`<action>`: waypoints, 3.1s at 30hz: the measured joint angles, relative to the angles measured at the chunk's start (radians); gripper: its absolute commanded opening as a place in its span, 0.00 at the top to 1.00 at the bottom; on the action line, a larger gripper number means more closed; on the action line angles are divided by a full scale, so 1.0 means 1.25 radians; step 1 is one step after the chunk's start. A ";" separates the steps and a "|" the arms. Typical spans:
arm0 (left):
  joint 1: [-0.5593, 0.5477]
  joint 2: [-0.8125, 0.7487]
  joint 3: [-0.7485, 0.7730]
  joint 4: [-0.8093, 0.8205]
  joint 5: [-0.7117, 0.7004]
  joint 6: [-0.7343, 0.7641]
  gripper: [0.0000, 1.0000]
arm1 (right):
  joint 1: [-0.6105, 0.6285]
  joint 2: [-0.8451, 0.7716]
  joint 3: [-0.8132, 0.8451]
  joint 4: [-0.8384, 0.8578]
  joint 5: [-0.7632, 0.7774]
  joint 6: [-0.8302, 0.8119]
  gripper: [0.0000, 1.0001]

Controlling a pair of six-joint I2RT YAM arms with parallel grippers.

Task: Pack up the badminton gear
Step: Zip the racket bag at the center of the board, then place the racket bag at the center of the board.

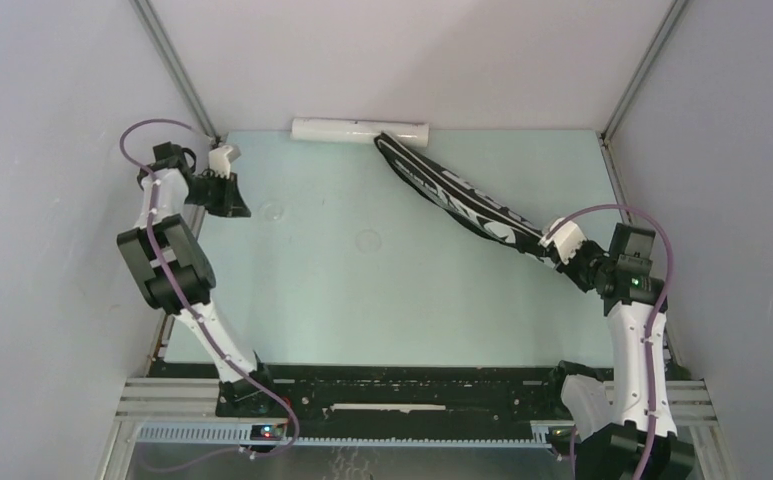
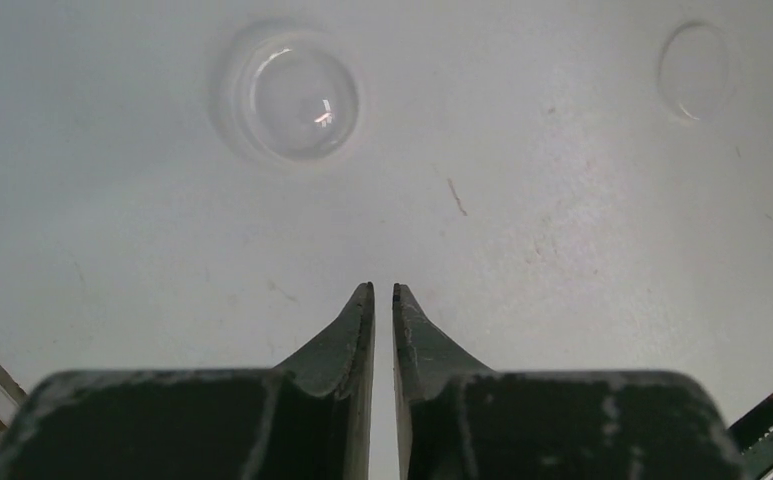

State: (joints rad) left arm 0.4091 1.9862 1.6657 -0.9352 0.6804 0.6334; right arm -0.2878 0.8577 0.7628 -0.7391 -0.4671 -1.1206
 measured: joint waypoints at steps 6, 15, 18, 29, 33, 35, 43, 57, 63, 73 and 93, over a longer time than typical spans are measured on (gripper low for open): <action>-0.025 -0.109 -0.093 0.048 0.007 0.003 0.82 | 0.039 0.001 0.000 0.009 0.028 0.026 1.00; -0.028 -0.146 -0.163 0.124 -0.002 -0.020 0.81 | 0.212 0.016 -0.013 0.063 0.114 0.048 1.00; -0.034 -0.161 -0.188 0.148 -0.019 -0.048 0.82 | 0.279 0.033 -0.013 0.087 0.137 0.056 1.00; -0.060 -0.175 -0.190 0.206 -0.089 -0.172 0.82 | 0.519 0.070 -0.016 0.167 0.175 0.066 1.00; -0.071 -0.213 -0.192 0.214 -0.103 -0.194 0.81 | 0.566 0.184 -0.007 0.270 0.205 0.065 1.00; -0.073 -0.240 -0.201 0.222 -0.104 -0.200 0.82 | 0.578 0.254 0.013 0.318 0.218 0.063 1.00; -0.074 -0.288 -0.241 0.249 -0.110 -0.221 0.82 | 0.611 0.424 0.134 0.393 0.217 0.086 1.00; -0.069 -0.381 -0.301 0.319 -0.166 -0.287 0.76 | 0.815 0.522 0.191 0.441 0.282 0.127 0.96; -0.067 -0.476 -0.332 0.339 -0.163 -0.306 0.71 | 0.838 0.590 0.215 0.477 0.333 0.111 0.77; -0.067 -0.557 -0.400 0.357 -0.121 -0.318 0.68 | 0.881 0.685 0.220 0.466 0.440 0.128 0.46; -0.096 -0.580 -0.490 0.356 -0.148 -0.245 0.64 | 0.927 0.785 0.305 0.342 0.539 0.241 0.00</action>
State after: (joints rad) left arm 0.2890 1.2610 1.0531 -0.4900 0.4953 0.3271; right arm 0.8715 1.8393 1.1439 -0.3119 0.2066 -0.8192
